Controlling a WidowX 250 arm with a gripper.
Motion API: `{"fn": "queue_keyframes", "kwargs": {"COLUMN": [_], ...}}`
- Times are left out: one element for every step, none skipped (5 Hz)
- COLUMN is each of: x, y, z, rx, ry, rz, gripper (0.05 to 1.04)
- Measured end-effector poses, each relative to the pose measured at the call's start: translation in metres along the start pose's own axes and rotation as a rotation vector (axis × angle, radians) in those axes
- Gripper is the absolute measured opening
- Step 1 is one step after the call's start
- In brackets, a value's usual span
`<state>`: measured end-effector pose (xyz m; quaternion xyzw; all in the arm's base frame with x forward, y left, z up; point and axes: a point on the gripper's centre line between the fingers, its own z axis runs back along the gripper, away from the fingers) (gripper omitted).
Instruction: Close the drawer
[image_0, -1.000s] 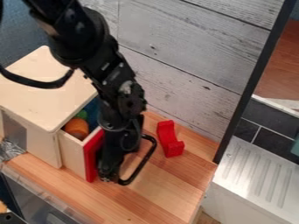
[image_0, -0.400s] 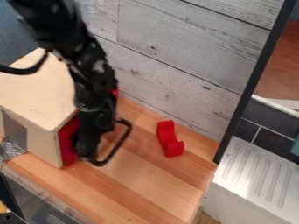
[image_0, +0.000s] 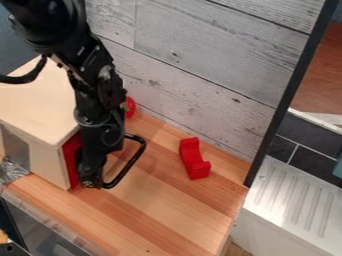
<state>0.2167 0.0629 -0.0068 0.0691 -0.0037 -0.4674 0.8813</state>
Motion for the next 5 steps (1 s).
{"fn": "queue_keyframes", "kwargs": {"x": [0.006, 0.034, 0.059, 0.069, 0.061], "y": [-0.011, -0.03, -0.049, -0.068, -0.085], "z": [0.006, 0.02, 0.047, 0.077, 0.101], "rx": [-0.058, -0.083, -0.051, -0.049, -0.074], "ry": [-0.077, -0.174, -0.237, -0.276, -0.253], "rz": [0.022, 0.035, 0.095, 0.154, 0.259], "gripper": [1.0, 0.999, 0.999, 0.999, 0.999]}}
